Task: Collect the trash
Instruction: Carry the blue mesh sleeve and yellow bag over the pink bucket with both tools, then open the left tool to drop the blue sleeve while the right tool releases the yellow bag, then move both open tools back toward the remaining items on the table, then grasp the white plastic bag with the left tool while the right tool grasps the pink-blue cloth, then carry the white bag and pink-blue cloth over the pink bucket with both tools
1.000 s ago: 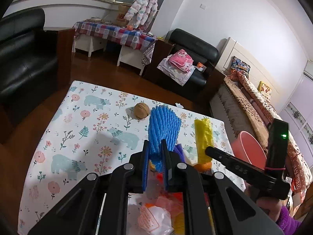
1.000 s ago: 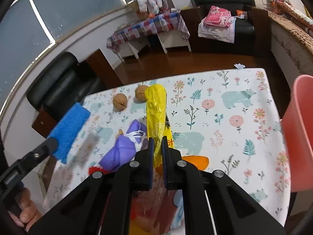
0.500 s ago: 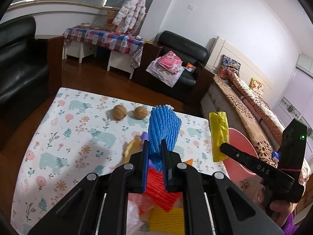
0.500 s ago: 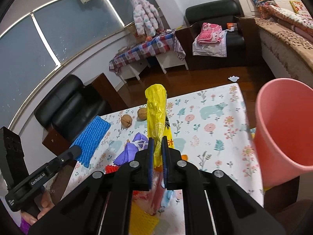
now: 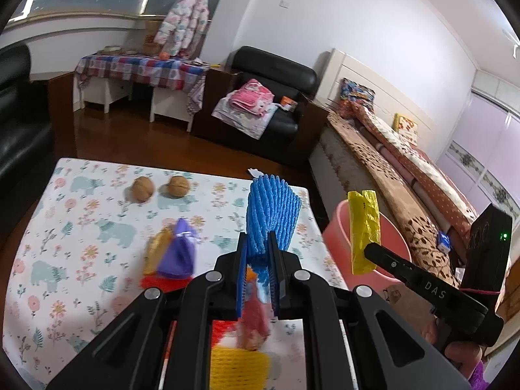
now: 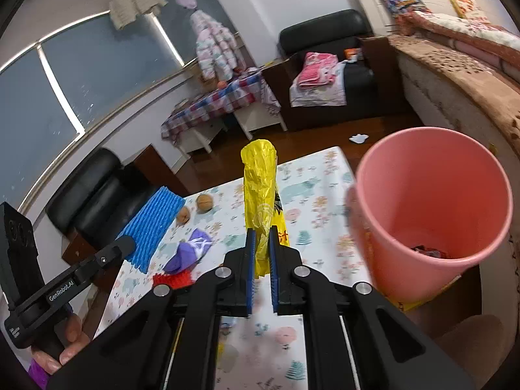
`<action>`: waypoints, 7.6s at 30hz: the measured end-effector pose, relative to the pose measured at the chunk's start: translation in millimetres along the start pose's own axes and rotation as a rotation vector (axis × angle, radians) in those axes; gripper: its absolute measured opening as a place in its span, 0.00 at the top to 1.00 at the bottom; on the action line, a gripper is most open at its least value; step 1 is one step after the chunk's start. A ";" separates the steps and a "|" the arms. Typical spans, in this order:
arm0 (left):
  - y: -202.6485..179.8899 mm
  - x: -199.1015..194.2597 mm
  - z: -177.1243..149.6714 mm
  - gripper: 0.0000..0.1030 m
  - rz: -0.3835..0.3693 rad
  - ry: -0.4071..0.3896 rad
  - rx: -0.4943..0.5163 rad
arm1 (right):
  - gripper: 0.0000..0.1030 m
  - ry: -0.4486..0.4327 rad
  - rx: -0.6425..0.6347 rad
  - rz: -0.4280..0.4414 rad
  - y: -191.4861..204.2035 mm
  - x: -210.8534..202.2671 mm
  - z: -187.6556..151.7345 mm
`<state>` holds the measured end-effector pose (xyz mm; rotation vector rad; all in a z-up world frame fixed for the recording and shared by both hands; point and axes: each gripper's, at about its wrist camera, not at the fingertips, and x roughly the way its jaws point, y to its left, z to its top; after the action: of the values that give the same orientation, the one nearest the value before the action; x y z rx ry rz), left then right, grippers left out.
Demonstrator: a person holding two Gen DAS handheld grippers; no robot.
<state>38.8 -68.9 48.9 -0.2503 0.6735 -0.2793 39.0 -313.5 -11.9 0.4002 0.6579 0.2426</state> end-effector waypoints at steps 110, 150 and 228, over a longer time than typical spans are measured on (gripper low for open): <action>77.5 -35.6 -42.6 0.47 0.177 0.104 0.069 | 0.75 0.040 -0.139 -0.068 19.7 -7.7 -51.2; 133.1 -15.4 -64.1 0.71 0.247 0.165 -0.034 | 0.75 0.319 -0.255 0.003 68.3 79.4 -81.4; -54.9 28.3 8.8 0.71 -0.038 0.016 0.141 | 0.88 -0.160 -0.044 -0.143 -56.3 -37.9 -10.8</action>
<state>56.2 -128.3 56.6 -0.1260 0.6620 -0.3637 8.3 -373.8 -23.5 0.3246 0.5200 0.0877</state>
